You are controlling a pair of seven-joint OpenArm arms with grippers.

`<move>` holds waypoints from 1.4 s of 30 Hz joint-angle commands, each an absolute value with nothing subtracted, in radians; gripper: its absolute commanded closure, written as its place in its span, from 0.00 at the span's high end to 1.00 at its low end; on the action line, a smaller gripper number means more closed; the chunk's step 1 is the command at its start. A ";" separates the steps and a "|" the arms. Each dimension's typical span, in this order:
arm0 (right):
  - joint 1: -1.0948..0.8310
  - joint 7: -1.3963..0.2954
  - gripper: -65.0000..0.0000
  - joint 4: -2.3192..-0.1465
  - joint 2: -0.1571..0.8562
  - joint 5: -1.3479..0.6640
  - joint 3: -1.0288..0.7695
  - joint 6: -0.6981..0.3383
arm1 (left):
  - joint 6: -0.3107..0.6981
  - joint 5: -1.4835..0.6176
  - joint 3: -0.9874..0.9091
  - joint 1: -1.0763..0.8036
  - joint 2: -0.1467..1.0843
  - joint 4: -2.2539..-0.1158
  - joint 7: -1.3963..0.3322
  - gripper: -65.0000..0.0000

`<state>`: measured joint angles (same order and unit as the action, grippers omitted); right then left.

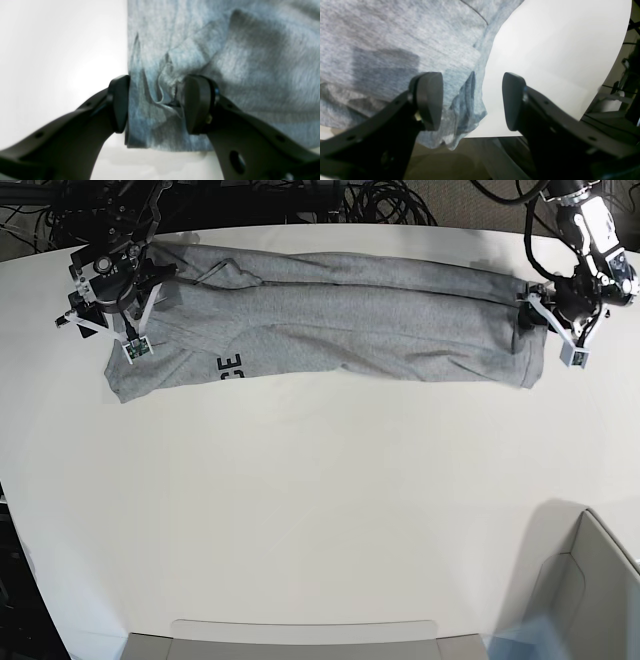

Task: Fold the T-shirt properly
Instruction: 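Grasp both ends of the folded strip and straighten it, then carry the strip end with the left gripper toward the right gripper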

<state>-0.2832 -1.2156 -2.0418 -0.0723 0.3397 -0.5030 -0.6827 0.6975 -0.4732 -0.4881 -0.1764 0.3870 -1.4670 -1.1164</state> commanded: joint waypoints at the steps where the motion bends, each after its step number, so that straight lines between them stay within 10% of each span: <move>1: -0.278 -1.214 0.57 -2.057 -0.067 0.344 -0.504 -0.698 | 0.698 -0.469 -0.472 -0.173 0.394 -1.440 -1.122 0.54; 11: -0.278 -1.214 0.57 -2.055 -0.067 0.344 -0.506 -0.698 | 0.698 -0.472 -0.364 -0.173 0.372 -1.403 -1.112 0.47; 17: -0.274 -1.214 0.57 -2.055 -0.068 0.344 -0.506 -0.698 | 0.698 -0.469 -0.363 -0.166 0.361 -1.380 -1.112 0.00; 30: -0.251 -1.214 0.57 -2.055 -0.074 0.344 -0.510 -0.698 | 0.698 -0.469 -0.576 0.042 0.506 -0.935 -1.063 0.00; 42: -0.251 -1.214 0.57 -2.055 -0.077 0.337 -0.506 -0.698 | 0.698 -0.469 -0.584 0.056 0.570 -0.975 -1.029 0.00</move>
<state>-0.2577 -1.2194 -2.0396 -0.0788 0.3359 -0.5056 -0.6827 0.7174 -0.5243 -0.5789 0.0647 0.5514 -0.9703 -0.9745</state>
